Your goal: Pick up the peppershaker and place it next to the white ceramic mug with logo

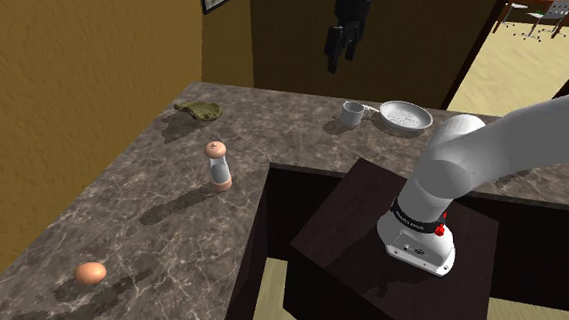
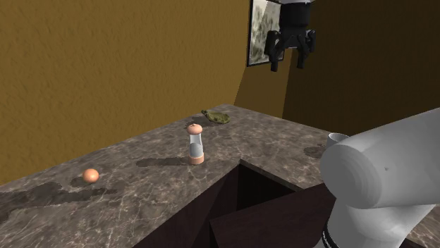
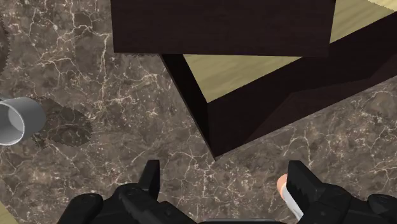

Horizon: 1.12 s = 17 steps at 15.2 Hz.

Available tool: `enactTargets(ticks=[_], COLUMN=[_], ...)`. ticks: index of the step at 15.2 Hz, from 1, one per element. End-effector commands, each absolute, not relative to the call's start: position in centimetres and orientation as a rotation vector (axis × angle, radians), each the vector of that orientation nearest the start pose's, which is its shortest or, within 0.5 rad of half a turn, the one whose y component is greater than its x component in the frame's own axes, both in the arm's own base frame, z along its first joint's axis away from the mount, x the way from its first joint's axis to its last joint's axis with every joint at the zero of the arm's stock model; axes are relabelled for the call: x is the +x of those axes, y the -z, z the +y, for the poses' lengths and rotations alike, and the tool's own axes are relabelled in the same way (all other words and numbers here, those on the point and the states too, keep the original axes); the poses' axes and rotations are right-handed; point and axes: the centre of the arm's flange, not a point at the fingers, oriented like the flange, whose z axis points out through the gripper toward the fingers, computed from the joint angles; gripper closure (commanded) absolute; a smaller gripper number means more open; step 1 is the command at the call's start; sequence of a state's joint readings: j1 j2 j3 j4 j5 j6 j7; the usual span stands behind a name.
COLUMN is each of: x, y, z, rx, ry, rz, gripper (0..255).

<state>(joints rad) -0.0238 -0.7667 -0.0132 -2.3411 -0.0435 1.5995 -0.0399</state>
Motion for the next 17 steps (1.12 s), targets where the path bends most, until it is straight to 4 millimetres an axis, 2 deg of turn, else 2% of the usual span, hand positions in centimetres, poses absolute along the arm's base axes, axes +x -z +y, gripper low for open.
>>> enactTargets(ticks=[1, 17], x=[31.5, 45.0], y=[-59.4, -46.5], z=[-1.7, 6.6], rx=[-3.177, -3.07], ry=[0.038, 0.036], rz=[-0.012, -0.127], gripper=[0, 0])
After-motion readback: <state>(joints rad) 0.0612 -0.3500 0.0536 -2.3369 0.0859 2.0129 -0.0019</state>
